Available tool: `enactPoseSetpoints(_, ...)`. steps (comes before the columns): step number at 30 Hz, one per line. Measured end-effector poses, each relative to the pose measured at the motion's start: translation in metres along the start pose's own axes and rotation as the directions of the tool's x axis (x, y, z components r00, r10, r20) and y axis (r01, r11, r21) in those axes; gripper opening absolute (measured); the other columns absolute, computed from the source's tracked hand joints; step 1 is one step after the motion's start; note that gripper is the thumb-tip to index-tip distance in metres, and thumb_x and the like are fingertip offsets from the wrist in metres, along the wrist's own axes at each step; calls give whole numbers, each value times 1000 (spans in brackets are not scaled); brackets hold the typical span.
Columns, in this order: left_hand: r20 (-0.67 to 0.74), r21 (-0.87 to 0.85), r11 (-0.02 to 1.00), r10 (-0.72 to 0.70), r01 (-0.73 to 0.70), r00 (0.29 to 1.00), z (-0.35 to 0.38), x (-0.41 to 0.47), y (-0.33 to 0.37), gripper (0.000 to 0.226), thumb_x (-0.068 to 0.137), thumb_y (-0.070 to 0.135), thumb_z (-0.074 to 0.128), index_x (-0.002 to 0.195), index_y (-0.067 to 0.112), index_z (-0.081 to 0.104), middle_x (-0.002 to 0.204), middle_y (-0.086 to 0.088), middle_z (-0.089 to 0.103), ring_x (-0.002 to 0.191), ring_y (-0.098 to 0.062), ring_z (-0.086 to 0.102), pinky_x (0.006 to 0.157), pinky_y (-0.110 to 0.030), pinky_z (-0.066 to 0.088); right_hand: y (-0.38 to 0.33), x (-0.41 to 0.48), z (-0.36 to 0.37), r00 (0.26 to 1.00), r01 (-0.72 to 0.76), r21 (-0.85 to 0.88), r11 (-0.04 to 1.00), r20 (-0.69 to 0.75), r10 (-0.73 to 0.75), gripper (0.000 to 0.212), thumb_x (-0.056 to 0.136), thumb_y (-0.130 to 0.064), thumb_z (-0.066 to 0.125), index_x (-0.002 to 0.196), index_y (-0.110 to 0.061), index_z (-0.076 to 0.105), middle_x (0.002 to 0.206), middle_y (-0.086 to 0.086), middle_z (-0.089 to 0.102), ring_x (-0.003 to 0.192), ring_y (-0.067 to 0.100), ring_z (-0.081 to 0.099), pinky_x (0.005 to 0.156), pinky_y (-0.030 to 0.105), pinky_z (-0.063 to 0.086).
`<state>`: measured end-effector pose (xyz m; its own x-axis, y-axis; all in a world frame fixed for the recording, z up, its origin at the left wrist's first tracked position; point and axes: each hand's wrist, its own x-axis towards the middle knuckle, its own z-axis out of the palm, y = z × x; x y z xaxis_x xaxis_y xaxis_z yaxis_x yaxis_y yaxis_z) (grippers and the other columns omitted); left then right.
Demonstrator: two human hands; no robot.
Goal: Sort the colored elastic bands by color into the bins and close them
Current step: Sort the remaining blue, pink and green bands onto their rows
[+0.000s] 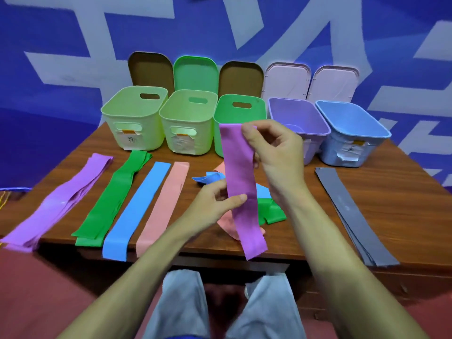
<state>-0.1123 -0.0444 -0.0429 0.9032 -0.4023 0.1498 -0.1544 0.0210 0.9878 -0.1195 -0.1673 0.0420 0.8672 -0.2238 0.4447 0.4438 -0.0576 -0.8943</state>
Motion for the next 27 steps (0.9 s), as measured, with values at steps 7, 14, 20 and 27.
enactPoseSetpoints(7, -54, -46, 996, -83, 81, 995, -47, -27, -7, 14, 93, 11, 54, 99, 17, 65, 86, 12, 71, 78, 4, 63, 69, -13, 48, -5, 33, 56, 997, -54, 166, 985, -44, 62, 9, 90, -11, 62, 82, -11, 65, 62, 0, 57, 46, 6, 47, 39, 19, 38)
enactPoseSetpoints(14, -231, 111, 979, -143, 172, 962, -140, -47, 2, 11, 79, 11, 52, 82, 20, 48, 55, 14, 54, 49, -1, 44, 48, -15, 35, 39, 74, 118, 981, -194, 85, 977, 18, 193, 19, 91, -13, 61, 72, -14, 61, 57, 2, 53, 39, 5, 47, 38, 19, 42)
enactPoseSetpoints(20, -357, 377, 863, -199, 336, 913, -231, -73, -6, 16, 83, 30, 60, 83, 15, 57, 67, 9, 55, 60, -6, 48, 61, -28, 40, 89, 95, 185, 891, -383, -80, 920, 231, 391, 22, 93, -3, 54, 73, -12, 55, 60, 8, 52, 36, 2, 51, 41, 15, 44)
enactPoseSetpoints(27, -601, 368, 785, -207, 497, 772, -317, -96, -20, 13, 87, 31, 62, 87, 18, 61, 71, 1, 58, 63, -10, 47, 64, -30, 39, 139, 108, 275, 750, -510, -152, 846, 403, 525, 23, 90, 10, 51, 72, -6, 54, 60, 10, 54, 34, 6, 56, 42, 13, 49)
